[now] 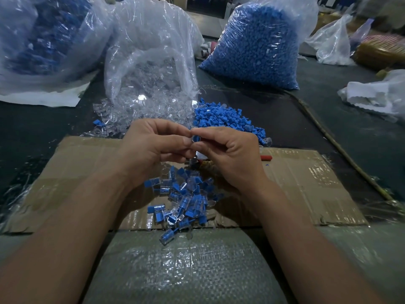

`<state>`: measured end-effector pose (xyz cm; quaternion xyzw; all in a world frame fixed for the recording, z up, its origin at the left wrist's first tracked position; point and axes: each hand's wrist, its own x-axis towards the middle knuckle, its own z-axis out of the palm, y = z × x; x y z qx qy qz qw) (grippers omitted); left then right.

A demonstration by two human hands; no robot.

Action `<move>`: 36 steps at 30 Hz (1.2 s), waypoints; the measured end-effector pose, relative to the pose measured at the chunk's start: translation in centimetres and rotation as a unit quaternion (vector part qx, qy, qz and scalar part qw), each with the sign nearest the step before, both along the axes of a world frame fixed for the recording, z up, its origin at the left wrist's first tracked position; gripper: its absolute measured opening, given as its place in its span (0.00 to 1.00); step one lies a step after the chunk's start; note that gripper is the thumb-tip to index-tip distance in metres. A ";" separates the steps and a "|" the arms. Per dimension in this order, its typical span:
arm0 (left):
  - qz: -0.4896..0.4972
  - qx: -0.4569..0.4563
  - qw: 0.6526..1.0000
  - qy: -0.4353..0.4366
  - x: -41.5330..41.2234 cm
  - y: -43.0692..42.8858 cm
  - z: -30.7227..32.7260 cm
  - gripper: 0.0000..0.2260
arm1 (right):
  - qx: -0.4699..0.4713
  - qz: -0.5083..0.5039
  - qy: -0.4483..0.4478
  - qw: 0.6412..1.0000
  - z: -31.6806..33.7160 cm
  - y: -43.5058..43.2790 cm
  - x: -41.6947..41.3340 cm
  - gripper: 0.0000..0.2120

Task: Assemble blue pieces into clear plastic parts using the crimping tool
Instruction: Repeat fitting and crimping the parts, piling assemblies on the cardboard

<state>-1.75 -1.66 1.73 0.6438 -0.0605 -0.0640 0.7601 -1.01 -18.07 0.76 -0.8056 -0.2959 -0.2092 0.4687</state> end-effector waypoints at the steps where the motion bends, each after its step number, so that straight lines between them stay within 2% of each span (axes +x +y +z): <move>1: 0.000 0.000 1.000 0.000 0.0 0.0 0.0 0.04 | -0.005 0.001 -0.006 1.000 0.0 0.0 0.0 0.14; 9: 0.005 0.008 1.000 0.001 -0.1 -0.1 0.0 0.05 | -0.035 0.011 -0.035 0.999 -0.1 -0.1 0.1 0.13; 15: 0.018 0.055 0.998 -0.016 -0.3 -0.3 0.0 0.07 | -0.044 0.022 -0.043 0.998 0.0 0.0 -0.1 0.14; 27: 0.021 0.049 0.998 -0.015 -0.1 -0.3 -0.2 0.04 | -0.037 0.018 -0.058 0.998 -0.1 -0.1 -0.1 0.11; 31: 0.027 0.052 0.998 -0.024 0.0 -0.4 -0.3 0.07 | -0.046 0.013 -0.059 0.997 0.0 0.0 -0.2 0.11; 34: 0.027 0.043 0.998 -0.024 -0.1 -0.4 -0.2 0.05 | -0.070 0.008 -0.035 0.997 0.5 -0.2 -0.3 0.14; 36: 0.036 0.035 0.998 -0.025 -0.1 -0.2 -0.2 0.04 | -0.073 -0.011 0.029 0.997 1.0 -0.8 -0.2 0.17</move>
